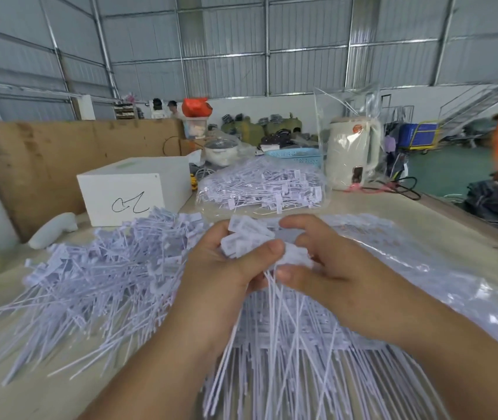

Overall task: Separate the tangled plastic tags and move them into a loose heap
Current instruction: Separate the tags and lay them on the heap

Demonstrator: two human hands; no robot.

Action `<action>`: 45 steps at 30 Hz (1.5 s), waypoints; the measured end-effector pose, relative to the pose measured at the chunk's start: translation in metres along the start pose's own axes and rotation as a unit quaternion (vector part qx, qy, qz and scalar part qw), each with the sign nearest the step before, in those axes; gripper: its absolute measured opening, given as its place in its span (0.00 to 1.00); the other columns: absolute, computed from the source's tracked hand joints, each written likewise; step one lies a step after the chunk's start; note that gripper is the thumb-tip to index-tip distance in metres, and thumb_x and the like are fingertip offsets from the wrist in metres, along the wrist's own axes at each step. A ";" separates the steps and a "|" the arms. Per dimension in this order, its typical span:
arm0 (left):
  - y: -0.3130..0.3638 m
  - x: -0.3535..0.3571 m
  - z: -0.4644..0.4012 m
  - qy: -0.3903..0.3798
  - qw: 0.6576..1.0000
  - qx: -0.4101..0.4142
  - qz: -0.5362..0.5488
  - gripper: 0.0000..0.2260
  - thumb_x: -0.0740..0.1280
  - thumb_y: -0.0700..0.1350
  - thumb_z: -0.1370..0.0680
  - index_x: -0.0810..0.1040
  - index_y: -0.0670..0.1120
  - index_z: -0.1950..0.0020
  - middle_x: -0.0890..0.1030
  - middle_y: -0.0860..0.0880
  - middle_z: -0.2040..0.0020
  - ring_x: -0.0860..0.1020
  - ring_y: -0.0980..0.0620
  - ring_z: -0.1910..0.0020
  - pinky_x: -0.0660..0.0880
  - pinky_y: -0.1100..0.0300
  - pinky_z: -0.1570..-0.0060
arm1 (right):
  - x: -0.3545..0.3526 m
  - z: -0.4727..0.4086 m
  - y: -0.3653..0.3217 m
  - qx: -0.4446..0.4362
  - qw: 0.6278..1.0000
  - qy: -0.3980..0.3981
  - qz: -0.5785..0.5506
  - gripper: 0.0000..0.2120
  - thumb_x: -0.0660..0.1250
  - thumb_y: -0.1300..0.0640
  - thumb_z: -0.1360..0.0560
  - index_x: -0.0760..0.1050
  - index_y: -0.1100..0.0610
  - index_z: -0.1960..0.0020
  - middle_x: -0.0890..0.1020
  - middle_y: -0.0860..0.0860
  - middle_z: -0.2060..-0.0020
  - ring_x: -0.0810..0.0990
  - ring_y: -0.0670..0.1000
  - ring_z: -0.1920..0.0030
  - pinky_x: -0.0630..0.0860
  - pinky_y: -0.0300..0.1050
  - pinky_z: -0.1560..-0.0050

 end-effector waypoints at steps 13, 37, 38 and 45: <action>0.002 0.011 0.005 -0.041 0.995 0.008 -0.087 0.16 0.78 0.35 0.35 0.79 0.45 0.50 0.86 0.48 0.58 0.85 0.52 0.61 0.79 0.63 0.66 | 0.010 0.001 0.001 -0.004 0.998 -0.033 0.046 0.13 0.63 0.48 0.20 0.69 0.46 0.36 0.84 0.53 0.54 0.82 0.60 0.56 0.77 0.65 0.54; 0.010 -0.004 0.000 0.018 0.998 0.055 -0.032 0.13 0.77 0.45 0.41 0.82 0.55 0.59 0.86 0.50 0.60 0.84 0.52 0.63 0.77 0.64 0.70 | -0.006 0.003 0.006 0.088 0.992 -0.059 -0.066 0.17 0.64 0.45 0.25 0.72 0.50 0.70 0.67 0.43 0.76 0.64 0.49 0.72 0.62 0.44 0.66; 0.009 -0.005 0.000 0.026 0.998 0.054 -0.024 0.12 0.76 0.45 0.40 0.82 0.55 0.59 0.85 0.50 0.60 0.83 0.53 0.64 0.77 0.63 0.69 | -0.007 0.002 0.004 0.079 0.993 -0.027 -0.081 0.18 0.65 0.47 0.23 0.70 0.49 0.71 0.66 0.45 0.74 0.63 0.51 0.71 0.60 0.47 0.66; 0.006 -0.007 0.002 0.081 0.992 0.036 0.090 0.22 0.77 0.45 0.40 0.79 0.45 0.48 0.81 0.42 0.56 0.78 0.43 0.59 0.79 0.51 0.58 | 0.001 -0.001 -0.014 0.001 0.979 0.196 -0.047 0.21 0.62 0.54 0.19 0.61 0.53 0.70 0.62 0.44 0.77 0.60 0.43 0.74 0.59 0.36 0.71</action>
Point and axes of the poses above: each hand's wrist, its own z-axis away from the middle knuckle, its own x-axis out of the palm, y = z × x, the point moved 6 cm from there along -z, towards the middle knuckle
